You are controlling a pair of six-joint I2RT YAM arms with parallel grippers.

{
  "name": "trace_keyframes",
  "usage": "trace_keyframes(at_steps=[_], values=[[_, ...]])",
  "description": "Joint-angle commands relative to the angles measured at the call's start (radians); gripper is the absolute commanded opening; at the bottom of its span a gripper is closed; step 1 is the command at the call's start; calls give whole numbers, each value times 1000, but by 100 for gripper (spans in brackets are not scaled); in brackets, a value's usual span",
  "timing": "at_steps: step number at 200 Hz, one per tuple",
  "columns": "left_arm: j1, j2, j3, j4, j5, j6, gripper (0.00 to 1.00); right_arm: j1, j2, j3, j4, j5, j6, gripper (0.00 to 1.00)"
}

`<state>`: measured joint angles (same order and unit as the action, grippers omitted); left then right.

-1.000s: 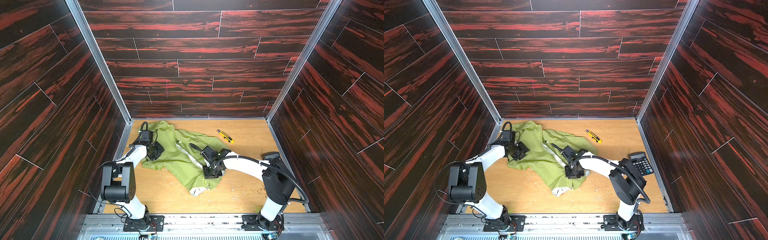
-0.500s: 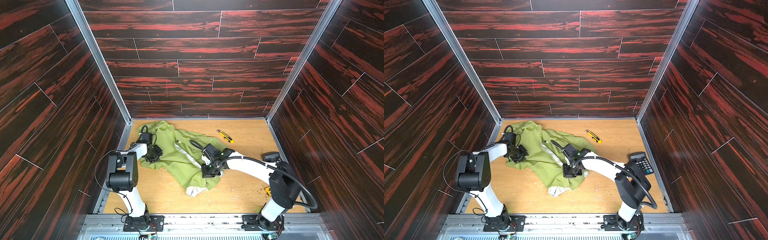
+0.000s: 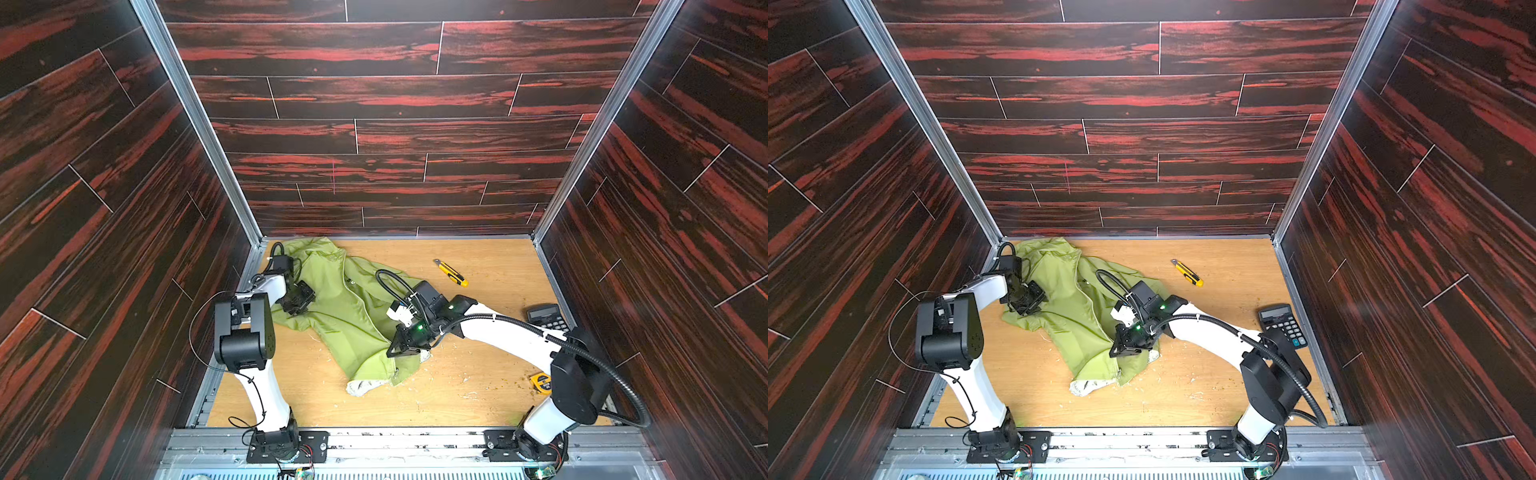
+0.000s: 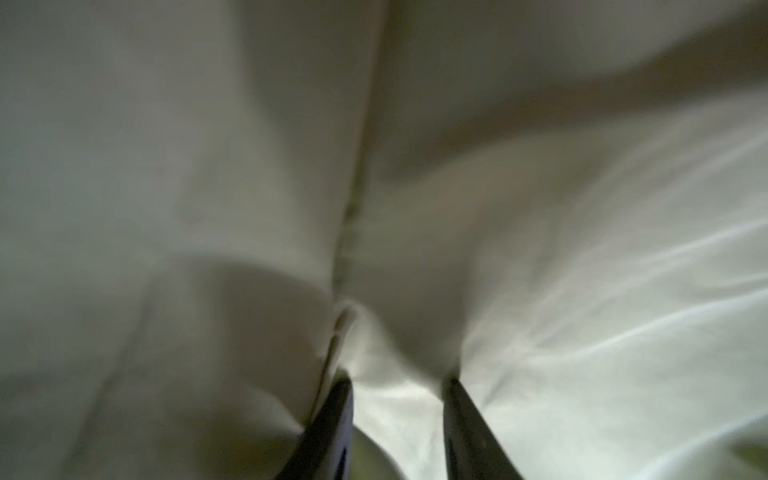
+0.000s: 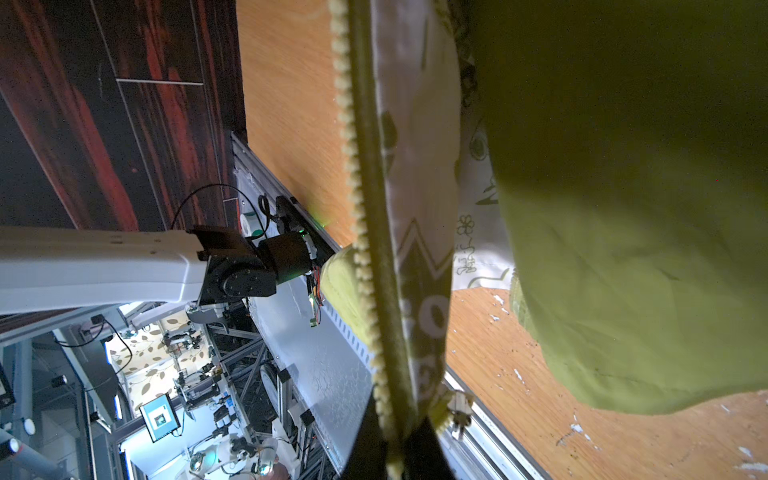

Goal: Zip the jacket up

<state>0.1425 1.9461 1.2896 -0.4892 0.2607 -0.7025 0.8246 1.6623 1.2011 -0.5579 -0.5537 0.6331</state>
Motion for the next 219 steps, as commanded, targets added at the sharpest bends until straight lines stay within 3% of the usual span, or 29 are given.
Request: trace_keyframes(at_steps=[1,22,38,79,141,178,219], values=[[8,-58,19,-36,-15,-18,44,-42,38,-20,9,2,24,28],[3,-126,0,-28,-4,-40,49,-67,9,16,-19,76,19,51],[-1,-186,-29,-28,-1,-56,52,-86,1,65,-79,167,0,59],[0,-370,-126,-76,-23,-53,57,-100,102,313,-284,524,-116,64],[-1,-516,-316,-202,-45,-33,62,-100,454,769,-447,779,-305,70],[3,-532,-372,-174,-50,-61,65,-101,649,981,-515,814,-357,71],[5,-473,-357,-107,-30,-93,65,-113,813,1193,-582,766,-362,72]])
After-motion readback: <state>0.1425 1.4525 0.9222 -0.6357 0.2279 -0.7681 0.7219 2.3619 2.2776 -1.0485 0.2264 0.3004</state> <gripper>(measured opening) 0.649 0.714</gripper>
